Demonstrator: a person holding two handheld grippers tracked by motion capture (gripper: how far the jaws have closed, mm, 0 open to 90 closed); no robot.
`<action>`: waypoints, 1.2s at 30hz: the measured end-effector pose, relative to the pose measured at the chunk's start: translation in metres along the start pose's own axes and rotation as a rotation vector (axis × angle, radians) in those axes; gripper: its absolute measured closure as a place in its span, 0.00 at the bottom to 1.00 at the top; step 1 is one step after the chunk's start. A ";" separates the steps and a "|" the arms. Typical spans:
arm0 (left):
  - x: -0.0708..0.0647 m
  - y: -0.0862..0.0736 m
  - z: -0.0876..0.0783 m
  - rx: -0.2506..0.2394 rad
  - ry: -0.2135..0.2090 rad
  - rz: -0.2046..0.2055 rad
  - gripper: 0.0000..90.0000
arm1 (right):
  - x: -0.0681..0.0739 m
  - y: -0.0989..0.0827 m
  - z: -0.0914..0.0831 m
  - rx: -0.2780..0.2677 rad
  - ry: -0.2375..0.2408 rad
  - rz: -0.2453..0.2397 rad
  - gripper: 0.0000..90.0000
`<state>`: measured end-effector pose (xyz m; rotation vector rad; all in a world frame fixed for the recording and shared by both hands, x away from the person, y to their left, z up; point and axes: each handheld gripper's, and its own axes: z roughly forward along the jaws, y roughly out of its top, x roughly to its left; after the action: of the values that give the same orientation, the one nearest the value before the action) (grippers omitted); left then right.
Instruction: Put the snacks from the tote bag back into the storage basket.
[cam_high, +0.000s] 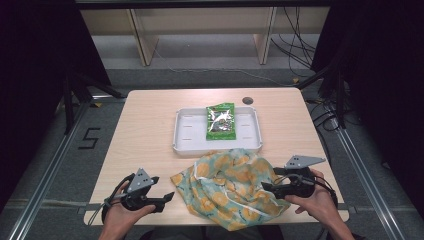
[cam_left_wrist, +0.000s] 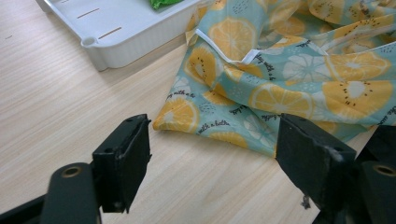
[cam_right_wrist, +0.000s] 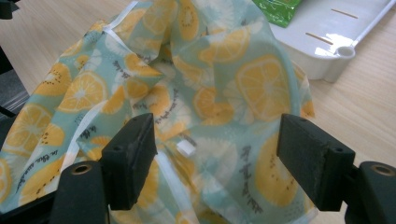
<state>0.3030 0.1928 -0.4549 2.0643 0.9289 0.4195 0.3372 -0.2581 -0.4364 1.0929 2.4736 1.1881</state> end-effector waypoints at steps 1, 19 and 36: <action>0.000 0.000 0.000 -0.002 0.003 0.004 0.27 | 0.002 -0.001 -0.001 0.000 0.000 0.035 0.32; 0.001 -0.001 0.002 0.008 0.011 -0.003 0.24 | 0.000 -0.029 -0.015 0.026 -0.059 0.023 0.25; 0.000 0.000 0.002 0.014 0.013 -0.001 0.24 | 0.000 -0.034 -0.015 0.061 -0.068 0.006 0.25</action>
<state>0.3042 0.1924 -0.4561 2.0757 0.9429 0.4277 0.3118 -0.2812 -0.4516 1.1374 2.4720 1.0651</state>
